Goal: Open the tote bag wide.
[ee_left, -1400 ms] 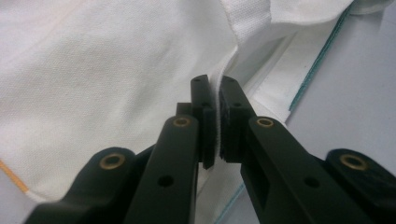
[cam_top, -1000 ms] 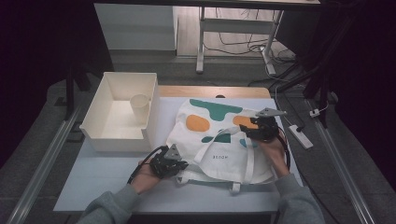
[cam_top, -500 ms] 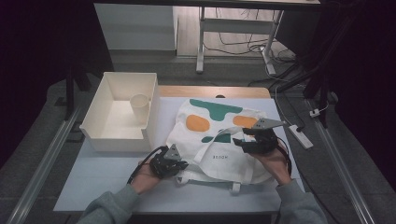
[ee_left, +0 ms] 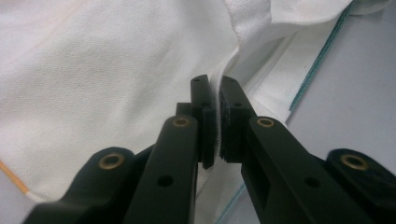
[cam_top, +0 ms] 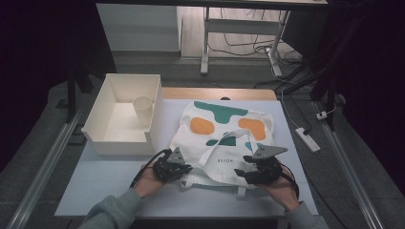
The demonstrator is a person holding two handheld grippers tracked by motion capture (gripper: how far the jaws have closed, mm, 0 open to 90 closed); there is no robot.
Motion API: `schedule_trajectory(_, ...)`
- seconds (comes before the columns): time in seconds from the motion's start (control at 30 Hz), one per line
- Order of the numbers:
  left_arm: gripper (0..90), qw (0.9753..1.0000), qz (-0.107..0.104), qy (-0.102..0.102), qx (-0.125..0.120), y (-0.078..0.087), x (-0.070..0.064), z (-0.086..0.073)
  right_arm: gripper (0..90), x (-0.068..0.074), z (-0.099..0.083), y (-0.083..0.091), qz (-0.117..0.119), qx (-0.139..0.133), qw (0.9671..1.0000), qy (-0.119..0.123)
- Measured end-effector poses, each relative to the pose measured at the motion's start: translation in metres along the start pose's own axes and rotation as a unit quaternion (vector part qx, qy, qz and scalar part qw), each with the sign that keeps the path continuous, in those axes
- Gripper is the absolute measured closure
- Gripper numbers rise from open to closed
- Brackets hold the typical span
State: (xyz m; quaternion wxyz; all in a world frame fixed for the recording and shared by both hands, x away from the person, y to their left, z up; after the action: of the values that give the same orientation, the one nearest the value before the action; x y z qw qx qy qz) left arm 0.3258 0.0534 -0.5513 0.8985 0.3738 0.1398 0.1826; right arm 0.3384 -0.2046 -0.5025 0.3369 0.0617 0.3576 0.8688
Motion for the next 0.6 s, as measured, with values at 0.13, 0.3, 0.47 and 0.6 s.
schedule_trajectory(0.13, 85.3, 1.0, 0.001, 0.0, 0.0, 0.0, 0.0, 0.0, 37.4, 0.014, 0.001, 0.001, 0.009, 0.004, 0.9998, 0.019)
schedule_trajectory(0.3, 85.3, 1.0, 0.001, 0.0, 0.0, 0.0, 0.0, 0.0, 37.3, 0.035, 0.004, -0.002, 0.025, 0.015, 0.998, 0.057)
schedule_trajectory(0.47, 85.4, 1.0, -0.001, 0.003, -0.004, 0.001, 0.001, 0.001, 36.4, 0.049, 0.004, -0.011, 0.02, 0.035, 0.995, 0.091)
schedule_trajectory(0.6, 85.7, 0.9998, -0.005, 0.011, -0.014, 0.004, 0.001, 0.002, 35.2, 0.053, 0.0, -0.017, 0.004, 0.056, 0.9909, 0.123)
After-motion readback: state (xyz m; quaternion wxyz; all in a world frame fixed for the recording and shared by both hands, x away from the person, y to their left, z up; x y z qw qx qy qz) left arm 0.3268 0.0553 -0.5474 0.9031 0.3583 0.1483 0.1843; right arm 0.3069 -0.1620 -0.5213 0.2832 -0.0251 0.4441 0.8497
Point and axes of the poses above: each handheld gripper's, and its own axes: y roughly backward along the jaws, z roughly out of its top, x roughly to its left, the point moved 6 cm from there along -y, roughly forward along the jaws, and after that the axes turned 8 degrees about -z, right-handed, at the moved point
